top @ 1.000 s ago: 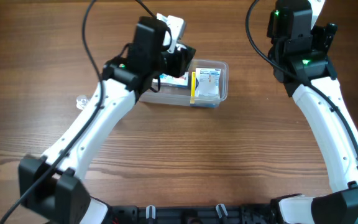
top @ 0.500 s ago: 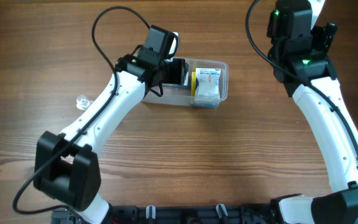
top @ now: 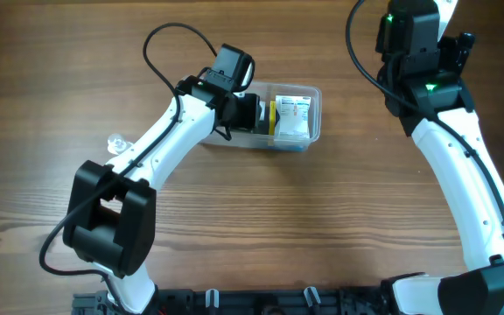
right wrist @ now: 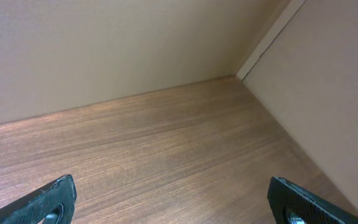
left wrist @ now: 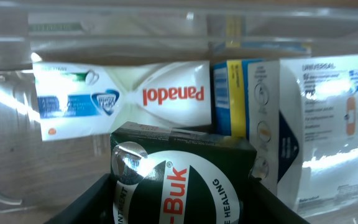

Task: Pack container
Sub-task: 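Lower the Zam-Buk tin in front of the Panadol box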

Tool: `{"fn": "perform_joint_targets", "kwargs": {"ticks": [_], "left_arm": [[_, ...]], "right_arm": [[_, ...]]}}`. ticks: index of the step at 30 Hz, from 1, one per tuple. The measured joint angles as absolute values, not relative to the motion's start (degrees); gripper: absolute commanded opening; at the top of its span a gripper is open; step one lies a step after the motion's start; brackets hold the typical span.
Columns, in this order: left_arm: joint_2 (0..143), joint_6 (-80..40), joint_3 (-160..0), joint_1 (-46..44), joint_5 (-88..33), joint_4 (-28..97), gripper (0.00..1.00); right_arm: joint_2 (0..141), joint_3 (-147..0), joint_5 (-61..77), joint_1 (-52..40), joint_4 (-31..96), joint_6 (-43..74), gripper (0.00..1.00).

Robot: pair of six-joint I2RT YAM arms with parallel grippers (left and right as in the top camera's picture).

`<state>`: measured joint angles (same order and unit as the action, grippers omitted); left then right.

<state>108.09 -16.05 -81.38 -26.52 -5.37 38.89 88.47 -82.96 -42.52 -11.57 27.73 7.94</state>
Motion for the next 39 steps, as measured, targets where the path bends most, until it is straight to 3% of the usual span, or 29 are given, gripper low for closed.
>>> {"fn": "perform_joint_targets", "kwargs": {"ticks": [10, 17, 39], "left_arm": [[108.1, -16.3, -81.4, -26.5, -3.9, 40.3, 0.5], [108.1, -16.4, -81.4, -26.5, -3.6, 40.3, 0.61], [108.1, -16.7, -81.4, -26.5, -3.6, 38.6, 0.73]], "right_arm": [[88.5, -83.0, -42.5, -11.6, 27.7, 7.9, 0.99], [88.5, -83.0, -42.5, -11.6, 27.7, 7.9, 1.0], [88.5, -83.0, -42.5, -11.6, 27.7, 7.9, 1.0]]}}
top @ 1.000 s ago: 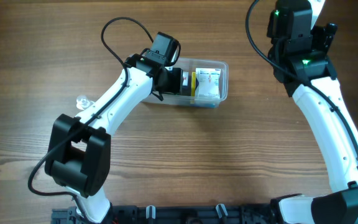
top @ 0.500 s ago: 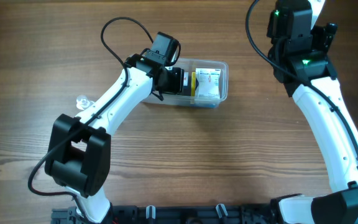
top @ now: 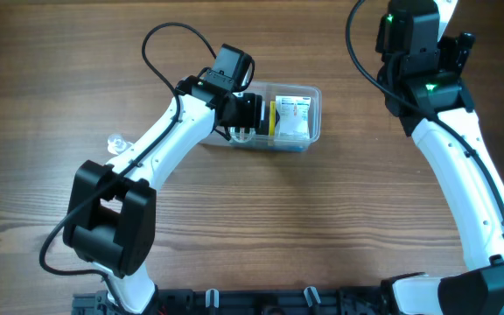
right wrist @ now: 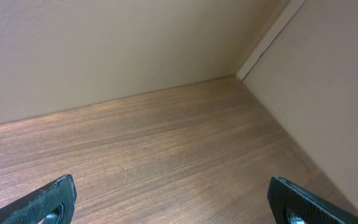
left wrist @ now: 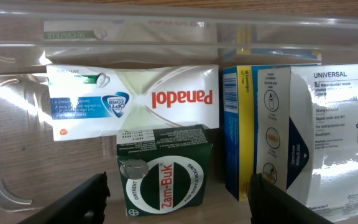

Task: Pack container
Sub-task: 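Lower the Zam-Buk tin in front of the Panadol box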

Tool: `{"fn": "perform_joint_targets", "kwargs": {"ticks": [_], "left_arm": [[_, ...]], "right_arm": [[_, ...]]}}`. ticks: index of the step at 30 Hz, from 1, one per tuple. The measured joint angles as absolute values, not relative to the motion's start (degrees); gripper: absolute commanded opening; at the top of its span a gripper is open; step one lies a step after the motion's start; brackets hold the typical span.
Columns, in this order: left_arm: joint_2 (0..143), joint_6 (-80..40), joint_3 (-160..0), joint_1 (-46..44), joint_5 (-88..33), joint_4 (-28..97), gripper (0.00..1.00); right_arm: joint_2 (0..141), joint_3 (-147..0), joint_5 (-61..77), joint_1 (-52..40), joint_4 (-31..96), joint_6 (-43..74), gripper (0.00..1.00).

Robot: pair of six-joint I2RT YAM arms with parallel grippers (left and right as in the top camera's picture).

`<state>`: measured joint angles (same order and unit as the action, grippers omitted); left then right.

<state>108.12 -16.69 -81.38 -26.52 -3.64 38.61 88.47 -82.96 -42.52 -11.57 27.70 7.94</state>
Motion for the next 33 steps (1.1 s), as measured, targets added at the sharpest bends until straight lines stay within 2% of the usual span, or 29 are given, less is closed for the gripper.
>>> {"fn": "perform_joint_targets", "kwargs": {"ticks": [5, 9, 12, 33], "left_arm": [[108.1, -16.7, -81.4, -26.5, -3.6, 38.5, 0.69], [108.1, -16.9, -81.4, -26.5, -3.7, 37.0, 0.51], [108.1, -16.8, -81.4, -26.5, -3.6, 34.8, 0.47], [114.5, -16.9, -81.4, -26.5, -3.4, 33.0, 0.47]], "right_arm": [[88.5, -83.0, -42.5, -11.6, 27.7, 7.9, 1.0], [88.5, -83.0, -42.5, -11.6, 27.7, 7.9, 1.0], [88.5, -83.0, -42.5, -11.6, 27.7, 7.9, 1.0], [88.5, -83.0, -42.5, -11.6, 27.7, 7.9, 1.0]]}}
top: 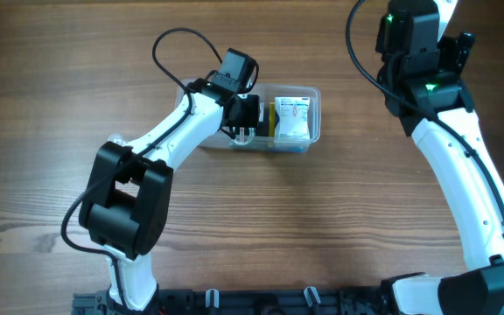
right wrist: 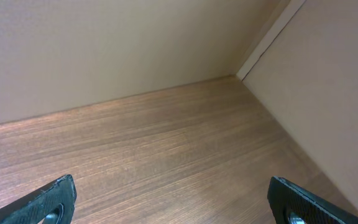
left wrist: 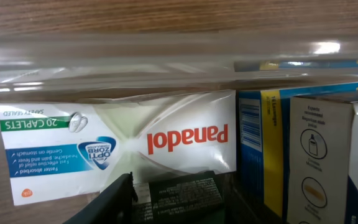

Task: Pack container
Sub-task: 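Lower the Zam-Buk tin in front of the Panadol box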

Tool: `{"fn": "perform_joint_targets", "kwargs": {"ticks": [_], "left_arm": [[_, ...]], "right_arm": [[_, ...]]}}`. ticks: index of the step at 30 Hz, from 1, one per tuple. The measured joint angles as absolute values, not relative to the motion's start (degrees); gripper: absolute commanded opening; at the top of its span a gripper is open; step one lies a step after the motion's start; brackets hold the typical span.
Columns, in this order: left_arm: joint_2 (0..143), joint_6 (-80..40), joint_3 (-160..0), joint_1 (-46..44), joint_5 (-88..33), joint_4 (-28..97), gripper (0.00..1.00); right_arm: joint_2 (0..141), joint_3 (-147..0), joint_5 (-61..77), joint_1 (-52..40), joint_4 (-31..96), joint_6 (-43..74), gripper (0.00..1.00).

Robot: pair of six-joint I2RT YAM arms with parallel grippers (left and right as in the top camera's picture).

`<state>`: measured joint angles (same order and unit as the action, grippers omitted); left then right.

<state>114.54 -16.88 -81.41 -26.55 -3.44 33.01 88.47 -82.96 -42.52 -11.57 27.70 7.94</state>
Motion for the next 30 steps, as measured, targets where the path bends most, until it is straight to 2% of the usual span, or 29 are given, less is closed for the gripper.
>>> {"fn": "perform_joint_targets", "kwargs": {"ticks": [12, 19, 22, 30], "left_arm": [[114.5, -16.9, -81.4, -26.5, -3.4, 32.9, 0.53], [114.5, -16.9, -81.4, -26.5, -3.4, 30.8, 0.51], [114.5, -16.9, -81.4, -26.5, -3.4, 32.0, 0.47], [112.7, -16.9, -81.4, -26.5, -3.4, 34.4, 0.27]], "right_arm": [[88.5, -82.9, -42.5, -11.6, 27.7, 7.9, 1.0], [88.5, -82.9, -42.5, -11.6, 27.7, 7.9, 1.0], [88.5, -83.0, -42.5, -11.6, 27.7, 7.9, 1.0], [88.5, -83.0, -42.5, -11.6, 27.7, 7.9, 1.0]]}}
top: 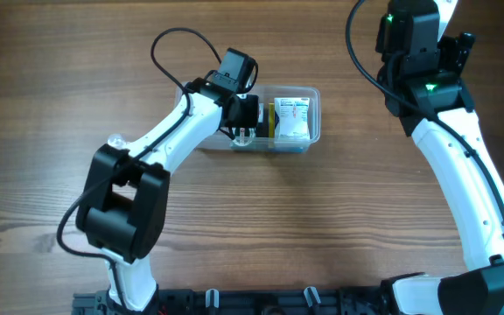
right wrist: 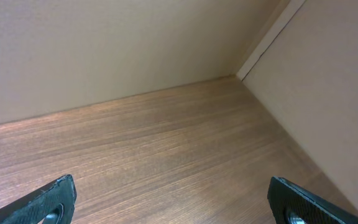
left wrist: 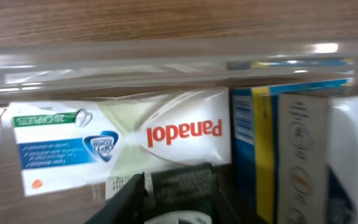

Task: Pack container
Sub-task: 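Lower the Zam-Buk tin in front of the Panadol box, then open the left gripper to release the tin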

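Note:
A clear plastic container [top: 315, 112] sits at the table's back centre. Lying in it are a white Panadol box [left wrist: 135, 137], a blue and yellow box [left wrist: 250, 149] and a white plaster box [top: 293, 116]. A dark green Zam-Buk box [left wrist: 179, 183] stands in front of the Panadol box. My left gripper [left wrist: 180, 190] reaches into the container and is shut on the Zam-Buk box; one finger [left wrist: 132, 199] lies against its left edge. My right gripper [right wrist: 179, 202] is raised at the back right, open and empty, facing bare wood and a wall.
A small clear plastic piece [top: 116, 141] lies on the wood left of the left arm. The left arm's black cable [top: 169, 44] loops behind the container. The wooden table [top: 304, 227] stretches in front of the container.
The left fingers stand a little closer together around the Zam-Buk box, and the wrist view has shifted slightly to the right. The right arm has not moved.
The left gripper first held the Zam-Buk box inside the container, in front of the Panadol box. It then stood open and drawn back, with the box standing free. After that it came in close again, and its fingers have narrowed onto the box. The right arm stayed still.

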Tool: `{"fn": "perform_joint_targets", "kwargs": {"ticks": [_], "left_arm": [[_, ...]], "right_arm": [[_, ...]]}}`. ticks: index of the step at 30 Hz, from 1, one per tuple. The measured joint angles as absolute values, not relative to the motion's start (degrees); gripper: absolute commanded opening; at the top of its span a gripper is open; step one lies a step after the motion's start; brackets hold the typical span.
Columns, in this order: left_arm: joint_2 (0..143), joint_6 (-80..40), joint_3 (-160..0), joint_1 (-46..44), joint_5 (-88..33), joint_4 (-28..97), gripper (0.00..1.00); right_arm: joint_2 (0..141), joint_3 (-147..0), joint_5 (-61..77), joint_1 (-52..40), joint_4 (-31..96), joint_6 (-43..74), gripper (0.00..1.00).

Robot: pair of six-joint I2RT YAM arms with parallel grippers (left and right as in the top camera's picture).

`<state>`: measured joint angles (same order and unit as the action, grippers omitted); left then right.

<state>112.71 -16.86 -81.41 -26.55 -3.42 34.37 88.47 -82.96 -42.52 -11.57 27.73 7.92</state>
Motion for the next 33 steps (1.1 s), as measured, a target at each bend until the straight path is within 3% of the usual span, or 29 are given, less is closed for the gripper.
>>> {"fn": "perform_joint_targets", "kwargs": {"ticks": [4, 6, 33], "left_arm": [[110.2, -16.8, -81.4, -26.5, -3.4, 35.3, 0.15], [109.4, -17.0, -81.4, -26.5, -3.4, 35.9, 0.14], [113.1, -17.0, -81.6, -26.5, -3.2, 37.1, 0.17]], "right_arm": [[88.5, -83.0, -42.5, -11.6, 27.7, 7.9, 1.0], [88.5, -83.0, -42.5, -11.6, 27.7, 7.9, 1.0], [88.5, -83.0, -42.5, -11.6, 27.7, 7.9, 1.0]]}}
